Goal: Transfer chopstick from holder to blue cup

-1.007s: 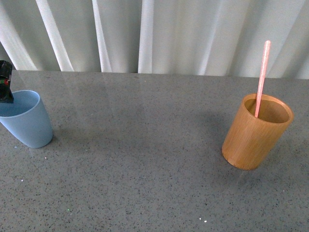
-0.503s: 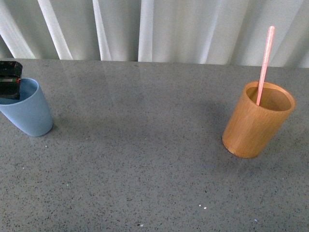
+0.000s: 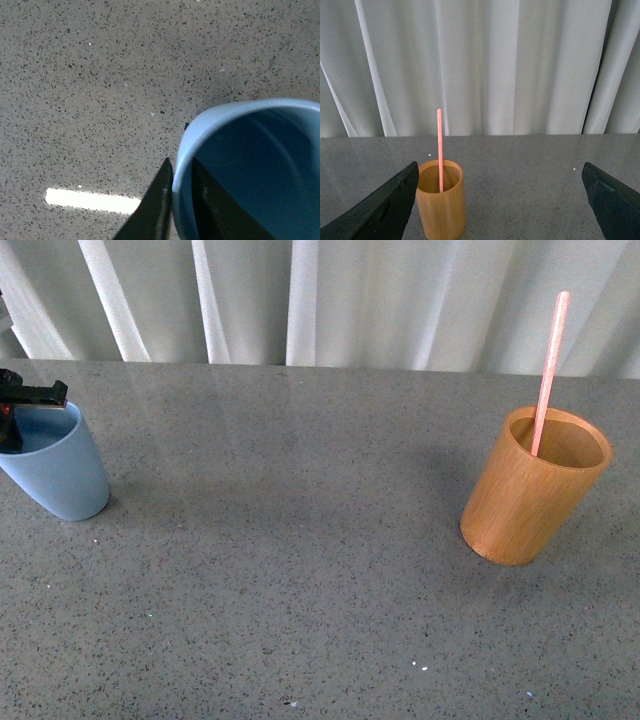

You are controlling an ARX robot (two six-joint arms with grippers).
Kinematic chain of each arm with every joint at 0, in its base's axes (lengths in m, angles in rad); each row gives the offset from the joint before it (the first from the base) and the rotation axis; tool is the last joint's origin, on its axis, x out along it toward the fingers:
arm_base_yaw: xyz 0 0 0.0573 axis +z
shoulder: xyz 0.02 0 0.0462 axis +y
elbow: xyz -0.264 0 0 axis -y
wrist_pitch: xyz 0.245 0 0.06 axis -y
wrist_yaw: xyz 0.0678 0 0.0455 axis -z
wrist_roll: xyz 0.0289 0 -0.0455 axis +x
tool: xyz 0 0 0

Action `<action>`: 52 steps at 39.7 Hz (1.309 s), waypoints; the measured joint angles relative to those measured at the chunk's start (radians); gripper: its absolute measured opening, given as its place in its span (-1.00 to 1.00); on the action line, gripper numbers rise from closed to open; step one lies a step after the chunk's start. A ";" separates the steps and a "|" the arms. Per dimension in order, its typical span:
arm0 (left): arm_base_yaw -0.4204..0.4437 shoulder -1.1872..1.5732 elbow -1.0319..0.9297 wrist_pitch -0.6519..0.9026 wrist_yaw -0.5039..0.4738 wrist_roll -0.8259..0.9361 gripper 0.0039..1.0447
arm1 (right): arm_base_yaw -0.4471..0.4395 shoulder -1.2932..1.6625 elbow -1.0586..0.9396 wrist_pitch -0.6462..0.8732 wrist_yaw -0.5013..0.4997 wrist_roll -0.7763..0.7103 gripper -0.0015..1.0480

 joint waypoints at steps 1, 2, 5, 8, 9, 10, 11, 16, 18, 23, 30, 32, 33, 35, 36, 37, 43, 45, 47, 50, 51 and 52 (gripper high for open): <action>-0.005 -0.001 0.000 -0.003 0.003 0.005 -0.76 | 0.000 0.000 0.000 0.000 0.000 0.000 0.81; -0.013 -0.004 0.000 -0.012 0.006 0.011 -0.90 | 0.000 0.000 0.000 0.000 0.000 0.000 0.81; -0.027 -0.016 0.000 -0.021 0.012 0.023 -0.94 | 0.000 0.000 0.000 0.000 0.000 0.000 0.81; -0.044 -0.031 0.000 -0.031 0.014 0.039 -0.94 | 0.000 0.000 0.000 0.000 0.000 0.000 0.81; -0.053 -0.041 0.000 -0.035 0.013 0.044 -0.94 | 0.000 0.000 0.000 0.000 0.000 0.000 0.81; -0.060 -0.048 0.000 -0.040 0.014 0.048 -0.94 | 0.000 0.000 0.000 0.000 0.000 0.000 0.81; -0.066 -0.056 0.000 -0.045 0.017 0.050 -0.94 | 0.000 0.000 0.000 0.000 0.000 0.000 0.81; -0.106 -0.107 0.000 -0.080 0.042 0.054 -0.94 | 0.000 0.000 0.000 0.000 0.000 0.000 0.81; -0.128 -0.133 0.003 -0.098 0.056 0.053 -0.94 | 0.000 0.000 0.000 0.000 0.000 0.000 0.81; -0.218 -0.201 0.019 -0.130 0.080 0.047 -0.94 | 0.000 0.000 0.000 0.000 0.000 0.000 0.81; -0.420 -0.223 0.018 -0.118 0.085 0.002 -0.94 | 0.000 0.000 0.000 0.000 0.000 0.000 0.81; -0.456 -0.214 0.018 -0.109 0.081 -0.003 -0.94 | 0.000 0.000 0.000 0.000 0.000 0.000 0.81; -0.472 -0.207 0.018 -0.106 0.077 -0.008 -0.94 | 0.000 0.000 0.000 0.000 0.000 0.000 0.81; -0.514 -0.183 0.018 -0.096 0.061 -0.018 -0.94 | 0.000 0.000 0.000 0.000 0.000 0.000 0.81; -0.532 -0.167 0.018 -0.091 0.056 -0.023 -0.94 | 0.000 0.000 0.000 0.000 0.000 0.000 0.81; -0.547 -0.151 0.018 -0.086 0.050 -0.026 -0.94 | 0.000 0.000 0.000 0.000 0.000 0.000 0.81; -0.594 -0.058 0.025 -0.051 0.022 -0.047 -0.94 | 0.000 0.000 0.000 0.000 0.000 0.000 0.81; -0.605 -0.031 0.034 -0.028 -0.001 -0.050 -0.94 | 0.000 0.000 0.000 0.000 0.000 0.000 0.81; -0.610 -0.014 0.043 -0.011 -0.014 -0.055 -0.94 | 0.000 0.000 0.000 0.000 0.000 0.000 0.81; -0.615 0.010 0.057 -0.002 -0.021 -0.067 -0.94 | 0.000 0.000 0.000 0.000 0.000 0.000 0.81; -0.615 0.013 0.058 -0.001 -0.021 -0.068 -0.94 | 0.000 0.000 0.000 0.000 0.000 0.000 0.81; -0.616 0.018 0.058 0.000 -0.022 -0.070 -0.94 | 0.000 0.000 0.000 0.000 0.000 0.000 0.81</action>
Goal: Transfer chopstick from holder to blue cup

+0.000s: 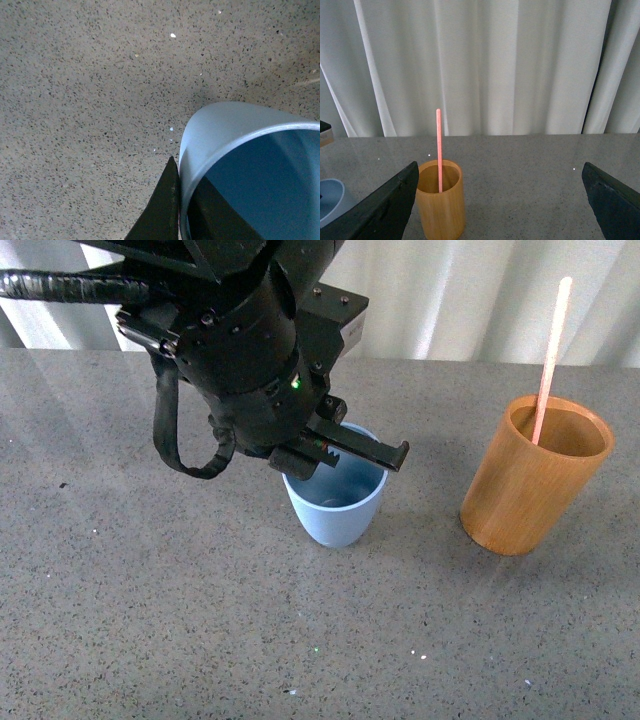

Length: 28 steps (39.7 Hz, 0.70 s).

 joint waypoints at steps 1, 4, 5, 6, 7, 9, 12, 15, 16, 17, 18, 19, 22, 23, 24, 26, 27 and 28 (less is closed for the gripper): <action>-0.002 0.005 0.000 0.000 0.000 -0.002 -0.94 | 0.000 0.000 0.000 0.000 0.000 0.000 0.81; -0.006 0.018 0.000 0.000 -0.002 -0.005 -0.94 | 0.000 0.000 0.000 0.000 0.000 0.000 0.81; -0.008 0.022 0.000 0.000 -0.002 -0.006 -0.94 | 0.000 0.000 0.000 0.000 0.000 0.000 0.81; -0.009 0.023 0.000 0.000 -0.001 -0.009 -0.94 | 0.000 0.000 0.000 0.000 0.000 0.000 0.81; -0.009 0.023 0.000 0.000 0.001 -0.010 -0.94 | 0.000 0.000 0.000 0.000 0.000 0.000 0.81; -0.010 0.026 0.000 0.000 -0.004 -0.023 -0.94 | 0.000 0.000 0.000 0.000 0.000 0.000 0.81; -0.008 0.026 0.000 0.005 -0.026 -0.050 -0.84 | 0.000 0.000 0.000 0.000 0.000 0.000 0.81; 0.000 0.021 0.000 0.004 -0.017 -0.063 -0.53 | 0.000 0.000 0.000 0.000 0.000 0.000 0.81; 0.003 0.017 0.000 0.003 -0.010 -0.065 -0.46 | 0.000 0.000 0.000 0.000 0.000 0.000 0.81; 0.008 0.010 0.000 0.000 -0.005 -0.065 -0.39 | 0.000 0.000 0.000 0.000 0.000 0.000 0.81; 0.012 0.004 0.000 -0.003 -0.002 -0.065 -0.33 | 0.000 0.000 0.000 0.000 0.000 0.000 0.81; 0.017 -0.006 0.000 -0.005 0.001 -0.065 -0.26 | 0.000 0.000 0.000 0.000 0.000 0.000 0.81; 0.043 -0.060 0.000 -0.008 0.022 -0.065 0.02 | 0.000 0.000 0.000 0.000 0.000 0.000 0.81; 0.056 -0.086 -0.001 -0.008 0.027 -0.065 0.12 | 0.000 0.000 0.000 0.000 0.000 0.000 0.81; 0.069 -0.114 -0.003 -0.008 0.029 -0.063 0.22 | 0.000 0.000 0.000 0.000 0.000 0.000 0.81; 0.094 -0.168 -0.018 0.012 0.044 -0.051 0.40 | 0.000 0.000 0.000 0.000 0.000 0.000 0.81; 0.105 -0.191 -0.027 0.025 0.050 -0.049 0.47 | 0.000 0.000 0.000 0.000 0.000 0.000 0.81; 0.117 -0.215 -0.038 0.041 0.051 -0.045 0.54 | 0.000 0.000 0.000 0.000 0.000 0.000 0.81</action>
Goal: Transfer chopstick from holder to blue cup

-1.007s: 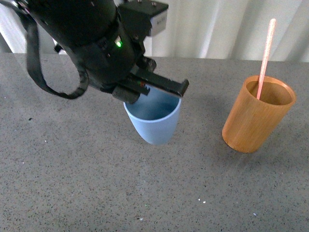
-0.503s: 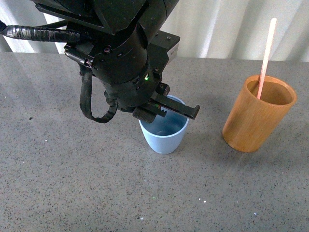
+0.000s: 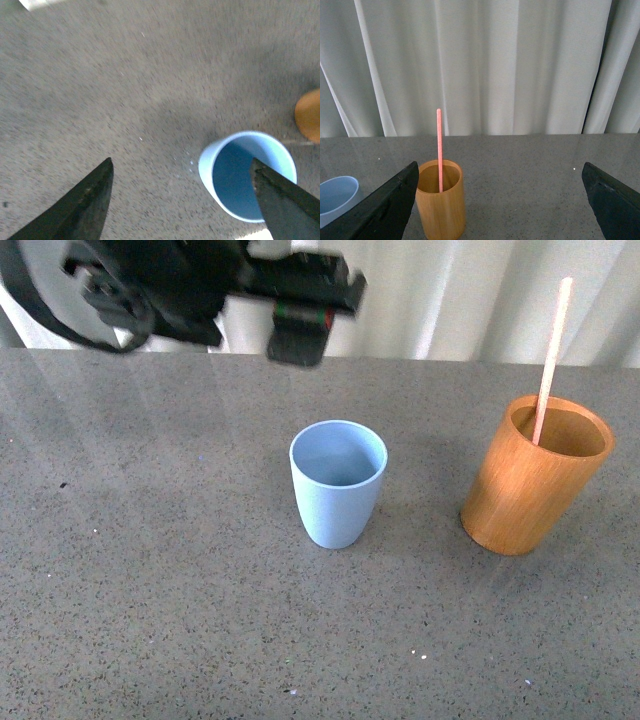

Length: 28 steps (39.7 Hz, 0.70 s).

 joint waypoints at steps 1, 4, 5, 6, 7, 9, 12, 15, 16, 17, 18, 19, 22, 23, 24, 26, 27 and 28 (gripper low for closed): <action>0.012 -0.023 -0.013 0.020 -0.002 0.007 0.60 | 0.000 0.000 0.000 0.000 0.000 0.000 0.81; 0.050 -0.100 -0.064 0.098 -0.012 0.023 0.81 | 0.000 0.000 0.000 0.000 0.000 0.000 0.81; 0.064 -0.129 -0.086 0.130 -0.012 0.024 0.87 | 0.000 0.000 0.000 0.000 0.000 0.000 0.81; 0.088 -0.174 -0.122 0.181 -0.014 0.025 0.91 | 0.000 0.000 0.000 0.000 0.000 0.000 0.81; 0.112 -0.219 -0.159 0.233 -0.021 0.026 0.88 | 0.000 0.000 0.000 0.000 0.000 0.000 0.81; 0.163 -0.316 -0.248 0.349 -0.045 0.036 0.87 | 0.000 0.000 0.000 0.000 0.000 0.000 0.81; 0.249 -0.484 -0.425 0.544 -0.063 0.050 0.87 | 0.000 0.000 0.000 0.000 0.000 0.000 0.81; 0.282 -0.570 -0.523 0.568 -0.067 0.043 0.87 | 0.000 0.000 0.000 0.000 0.000 0.000 0.81; 0.285 -0.576 -0.528 0.569 -0.067 0.042 0.87 | 0.000 0.000 0.000 0.000 0.000 0.000 0.81; 0.286 -0.578 -0.531 0.569 -0.065 0.042 0.87 | 0.000 0.000 0.000 0.000 0.000 0.000 0.81; 0.286 -0.578 -0.533 0.569 -0.064 0.042 0.87 | 0.000 0.000 0.000 0.000 0.000 0.000 0.81; 0.286 -0.577 -0.535 0.569 -0.063 0.042 0.87 | 0.000 0.000 0.000 0.000 -0.001 0.000 0.81; 0.283 -0.567 -0.539 0.569 -0.056 0.042 0.87 | 0.000 0.000 0.000 0.000 -0.003 0.000 0.81; 0.282 -0.566 -0.540 0.569 -0.056 0.042 0.87 | 0.000 0.000 0.000 0.000 -0.002 0.000 0.81; 0.281 -0.564 -0.541 0.569 -0.055 0.042 0.87 | 0.000 0.000 0.000 0.000 -0.001 0.000 0.81; 0.282 -0.564 -0.560 0.627 -0.055 0.043 0.80 | 0.000 0.000 0.000 0.000 0.000 0.000 0.81; 0.284 -0.568 -0.592 0.718 -0.050 0.043 0.69 | 0.000 0.000 0.000 0.000 0.000 0.000 0.81; 0.288 -0.581 -0.642 0.818 -0.043 0.043 0.56 | 0.000 0.000 0.000 0.000 0.000 0.000 0.81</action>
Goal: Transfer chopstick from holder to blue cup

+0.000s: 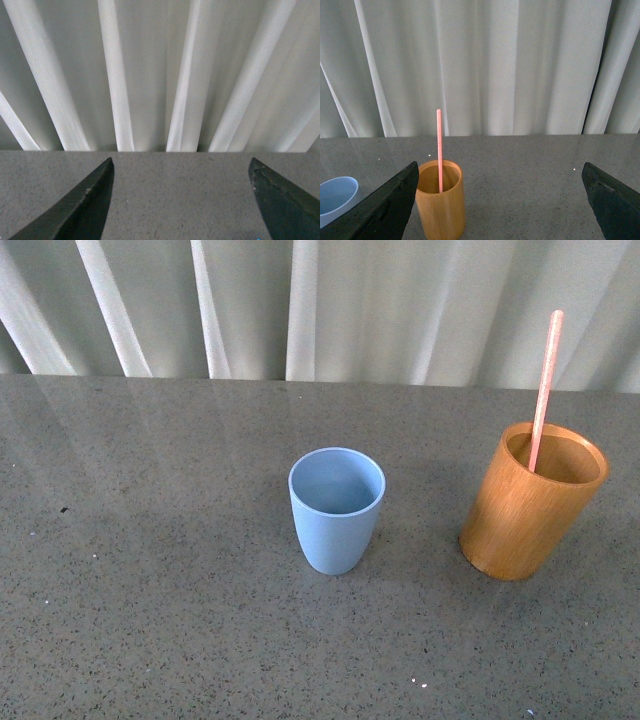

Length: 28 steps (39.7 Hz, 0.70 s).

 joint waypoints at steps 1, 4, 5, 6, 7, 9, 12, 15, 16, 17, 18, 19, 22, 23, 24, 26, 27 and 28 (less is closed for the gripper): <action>0.005 -0.013 -0.036 0.053 0.008 0.000 0.45 | 0.000 0.000 0.000 0.000 0.000 0.000 0.81; 0.023 -0.063 -0.127 0.117 0.017 0.000 0.14 | 0.000 0.000 0.000 0.000 -0.001 0.000 0.81; 0.027 -0.074 -0.145 0.122 0.019 0.000 0.07 | 0.000 0.000 0.000 0.000 -0.001 0.000 0.81; 0.034 -0.092 -0.170 0.127 0.021 0.000 -0.03 | 0.000 0.000 0.000 0.000 -0.001 0.000 0.81; 0.038 -0.109 -0.192 0.133 0.024 0.000 -0.14 | 0.000 0.000 0.000 0.000 -0.001 0.000 0.81; 0.043 -0.135 -0.225 0.138 0.034 0.000 -0.30 | 0.000 0.000 0.000 0.000 -0.001 0.000 0.81; 0.050 -0.171 -0.269 0.142 0.046 0.000 -0.55 | 0.000 0.000 0.000 0.000 0.000 0.000 0.81; 0.091 -0.222 -0.319 0.142 0.107 0.000 -0.85 | 0.000 0.000 0.000 0.000 0.000 0.000 0.81; 0.100 -0.234 -0.328 0.142 0.111 0.000 -0.92 | 0.000 0.000 0.000 0.000 -0.001 0.000 0.81; 0.110 -0.251 -0.342 0.141 0.113 0.001 -0.93 | 0.000 0.000 0.000 0.000 0.000 0.000 0.81; 0.117 -0.268 -0.355 0.138 0.112 -0.003 -0.94 | 0.000 0.000 0.000 0.000 0.000 0.000 0.81; 0.121 -0.285 -0.367 0.134 0.111 -0.002 -0.94 | 0.000 0.000 0.000 0.000 0.000 0.000 0.81; 0.124 -0.323 -0.395 0.121 0.112 -0.002 -0.94 | 0.000 0.000 0.000 0.000 -0.001 0.000 0.81; 0.124 -0.339 -0.406 0.115 0.114 -0.002 -0.94 | 0.000 0.000 0.000 0.000 -0.001 0.000 0.81; 0.124 -0.356 -0.416 0.108 0.114 -0.002 -0.94 | 0.000 0.000 0.000 0.000 -0.001 0.000 0.81; 0.124 -0.396 -0.436 0.089 0.116 -0.002 -0.94 | 0.000 0.000 0.000 0.000 -0.001 0.000 0.81; 0.124 -0.413 -0.444 0.079 0.116 -0.002 -0.94 | 0.000 0.000 0.000 0.000 0.000 0.000 0.81; 0.124 -0.430 -0.452 0.070 0.116 -0.002 -0.94 | 0.000 0.000 0.000 0.000 0.000 0.000 0.81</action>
